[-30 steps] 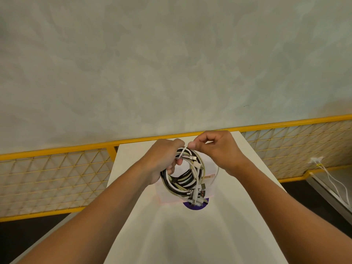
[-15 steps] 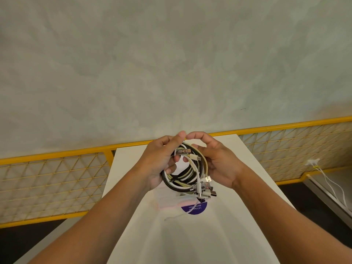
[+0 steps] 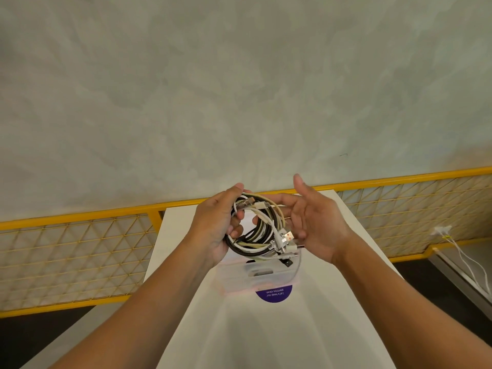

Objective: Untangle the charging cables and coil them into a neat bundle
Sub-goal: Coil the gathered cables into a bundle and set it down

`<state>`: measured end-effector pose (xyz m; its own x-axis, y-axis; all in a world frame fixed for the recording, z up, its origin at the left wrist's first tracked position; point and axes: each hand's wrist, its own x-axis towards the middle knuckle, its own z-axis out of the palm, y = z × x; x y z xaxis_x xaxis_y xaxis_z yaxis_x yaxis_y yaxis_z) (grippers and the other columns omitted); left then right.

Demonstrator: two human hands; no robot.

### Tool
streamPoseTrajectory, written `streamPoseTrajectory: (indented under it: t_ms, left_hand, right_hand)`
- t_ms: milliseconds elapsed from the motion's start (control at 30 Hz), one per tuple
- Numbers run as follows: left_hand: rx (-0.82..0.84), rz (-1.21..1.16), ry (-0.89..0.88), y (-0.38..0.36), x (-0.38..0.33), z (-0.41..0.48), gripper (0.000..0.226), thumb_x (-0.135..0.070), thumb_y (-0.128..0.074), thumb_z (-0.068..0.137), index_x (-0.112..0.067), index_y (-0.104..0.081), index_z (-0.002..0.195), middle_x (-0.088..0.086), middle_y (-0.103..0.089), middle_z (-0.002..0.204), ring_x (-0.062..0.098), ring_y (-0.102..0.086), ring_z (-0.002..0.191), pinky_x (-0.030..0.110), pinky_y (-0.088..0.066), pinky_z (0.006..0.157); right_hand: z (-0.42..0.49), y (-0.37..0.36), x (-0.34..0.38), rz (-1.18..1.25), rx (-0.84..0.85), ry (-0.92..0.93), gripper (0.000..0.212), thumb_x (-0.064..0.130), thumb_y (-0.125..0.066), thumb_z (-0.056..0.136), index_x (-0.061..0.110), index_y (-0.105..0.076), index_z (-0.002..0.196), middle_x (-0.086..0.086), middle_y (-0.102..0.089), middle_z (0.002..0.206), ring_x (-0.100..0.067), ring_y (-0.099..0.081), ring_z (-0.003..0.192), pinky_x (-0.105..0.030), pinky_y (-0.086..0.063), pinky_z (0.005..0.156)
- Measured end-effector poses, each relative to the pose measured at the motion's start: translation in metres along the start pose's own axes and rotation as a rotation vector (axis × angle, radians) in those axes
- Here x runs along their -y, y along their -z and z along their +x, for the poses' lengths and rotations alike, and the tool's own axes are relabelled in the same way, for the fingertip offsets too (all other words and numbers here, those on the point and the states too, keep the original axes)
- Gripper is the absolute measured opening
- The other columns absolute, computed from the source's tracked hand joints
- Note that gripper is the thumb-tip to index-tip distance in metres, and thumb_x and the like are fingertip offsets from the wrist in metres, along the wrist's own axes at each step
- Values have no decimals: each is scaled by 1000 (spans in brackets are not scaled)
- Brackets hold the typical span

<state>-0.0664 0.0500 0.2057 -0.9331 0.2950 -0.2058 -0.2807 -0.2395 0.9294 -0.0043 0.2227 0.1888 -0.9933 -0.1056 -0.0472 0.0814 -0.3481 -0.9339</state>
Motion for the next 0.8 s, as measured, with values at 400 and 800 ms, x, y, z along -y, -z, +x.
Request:
streamPoseTrajectory:
  t_ms: [400, 800]
  left_hand:
    - [136, 177, 181, 10, 1, -1, 35, -47, -57, 98, -13, -64, 92, 2, -52, 59, 13, -38, 44, 26, -43, 52]
    - [270, 324, 171, 12, -8, 2, 44, -63, -68, 75, -25, -63, 53, -4, -27, 55, 10, -21, 45, 23, -27, 45]
  right_hand:
    - [2, -15, -8, -397, -195, 108, 30, 5, -80, 81, 13, -71, 109, -19, -76, 91, -32, -73, 80, -53, -58, 83]
    - [2, -15, -7, -415, -56, 113, 32, 23, -81, 82, 15, -73, 112, -22, -75, 101, -37, -72, 94, -56, -52, 96]
